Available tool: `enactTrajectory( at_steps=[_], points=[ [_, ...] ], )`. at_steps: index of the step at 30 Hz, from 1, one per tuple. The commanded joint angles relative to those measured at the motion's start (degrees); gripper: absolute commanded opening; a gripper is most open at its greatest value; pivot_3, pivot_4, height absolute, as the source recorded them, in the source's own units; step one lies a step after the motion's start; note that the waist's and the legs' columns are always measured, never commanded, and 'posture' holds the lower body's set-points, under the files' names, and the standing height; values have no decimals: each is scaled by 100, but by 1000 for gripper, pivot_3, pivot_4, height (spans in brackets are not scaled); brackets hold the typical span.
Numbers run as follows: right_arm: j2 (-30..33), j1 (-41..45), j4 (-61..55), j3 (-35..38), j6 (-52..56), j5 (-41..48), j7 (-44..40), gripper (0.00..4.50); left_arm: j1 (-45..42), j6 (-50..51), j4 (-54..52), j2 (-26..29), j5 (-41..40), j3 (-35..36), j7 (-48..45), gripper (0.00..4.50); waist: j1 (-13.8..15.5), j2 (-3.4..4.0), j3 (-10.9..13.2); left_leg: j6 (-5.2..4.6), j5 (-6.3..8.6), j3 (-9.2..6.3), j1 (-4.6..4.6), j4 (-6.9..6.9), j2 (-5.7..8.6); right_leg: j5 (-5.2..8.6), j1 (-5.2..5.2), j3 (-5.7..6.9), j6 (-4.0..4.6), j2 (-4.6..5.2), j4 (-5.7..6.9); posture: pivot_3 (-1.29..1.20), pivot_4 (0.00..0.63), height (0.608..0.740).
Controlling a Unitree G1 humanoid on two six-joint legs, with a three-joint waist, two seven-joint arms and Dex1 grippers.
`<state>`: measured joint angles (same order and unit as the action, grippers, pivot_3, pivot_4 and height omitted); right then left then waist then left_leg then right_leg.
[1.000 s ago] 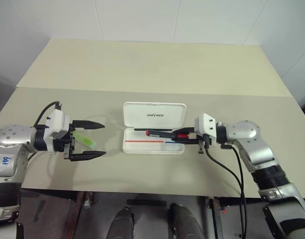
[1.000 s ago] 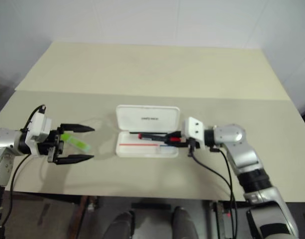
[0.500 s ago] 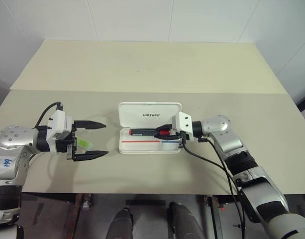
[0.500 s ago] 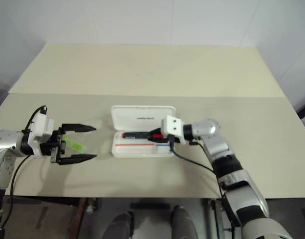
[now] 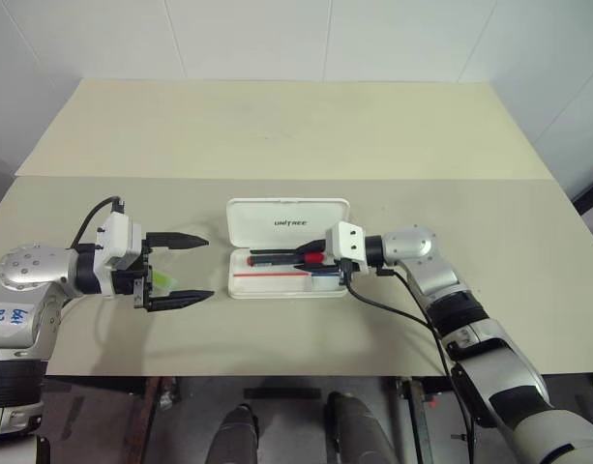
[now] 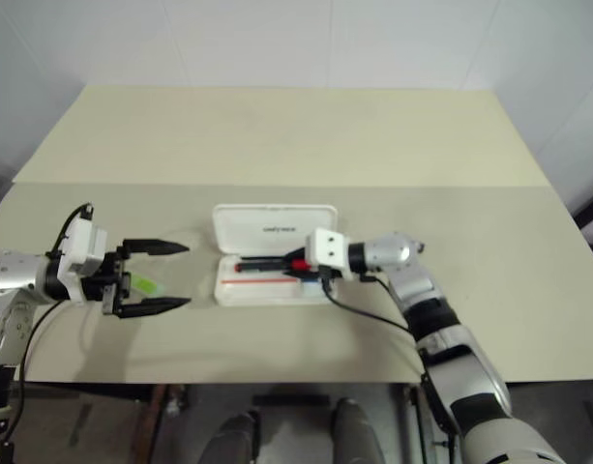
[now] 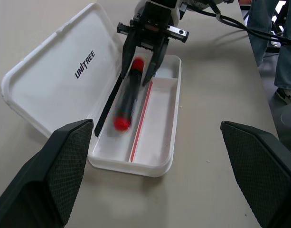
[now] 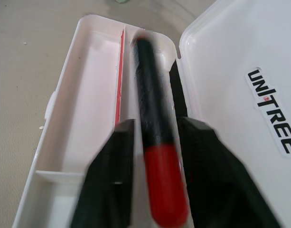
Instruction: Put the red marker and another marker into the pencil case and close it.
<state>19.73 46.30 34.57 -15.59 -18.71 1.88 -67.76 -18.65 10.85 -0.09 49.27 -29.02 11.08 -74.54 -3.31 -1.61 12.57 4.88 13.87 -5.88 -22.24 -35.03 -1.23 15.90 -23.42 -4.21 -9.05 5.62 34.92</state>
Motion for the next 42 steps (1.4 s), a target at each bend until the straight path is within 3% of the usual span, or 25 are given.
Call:
enactTrajectory(
  at_steps=[1,4,7,10,20,26,30,37,42],
  points=[
    [-40,138,-133,122,-124,65,110,3057,-109,-32,-141,-19,-71,21,4,4500,-2,0,0,0,0,0,0,0,0,0,0,0,0,0,0,0,150,740],
    [-69,150,-241,156,-109,152,97,4142,-156,-58,-98,-41,-58,3,-3,4500,-4,0,0,0,0,0,0,0,0,0,0,0,1,-1,1,0,150,740],
    [-85,105,-586,218,252,407,-17,4142,-161,-70,-89,-56,-51,4,-14,4500,-10,0,0,0,0,0,0,0,-1,1,-1,-1,1,-2,1,0,150,740],
    [-83,-32,-1164,313,833,783,-64,4473,-141,-71,-107,-65,-55,17,-13,4500,-6,0,0,0,0,0,0,1,-3,1,-4,-1,2,-4,4,0,150,740],
    [171,-796,-3651,725,2901,2034,317,4473,427,318,-678,-184,-288,375,572,4500,10,0,0,2,2,0,-3,1,-8,6,-6,-1,8,-7,5,0,150,740],
    [623,-1336,-4564,1019,3783,2623,416,4473,1251,1055,-1718,-792,-694,1175,2164,4500,27,-1,0,3,4,0,-2,0,-16,9,-5,2,13,-10,6,0,150,740],
    [1058,-1623,-4564,1539,3999,2852,471,4473,1663,1508,-2735,-2136,-357,1736,4839,4500,75,-5,-2,3,4,3,2,-7,-15,5,3,-1,9,-8,-3,0,150,740],
    [1768,-1917,-4584,2303,4158,3227,280,4473,2327,2131,-3734,-3143,52,1485,6603,4500,169,-14,-8,4,3,5,3,-14,-15,15,6,-5,30,-16,-16,0,150,740],
    [2263,-1984,-4932,2484,4323,3568,-26,4473,2168,2630,-3885,-3604,390,1230,7593,4500,178,-18,-10,4,2,16,1,-24,-13,14,31,-16,57,-16,-71,0,150,740]
  ],
)
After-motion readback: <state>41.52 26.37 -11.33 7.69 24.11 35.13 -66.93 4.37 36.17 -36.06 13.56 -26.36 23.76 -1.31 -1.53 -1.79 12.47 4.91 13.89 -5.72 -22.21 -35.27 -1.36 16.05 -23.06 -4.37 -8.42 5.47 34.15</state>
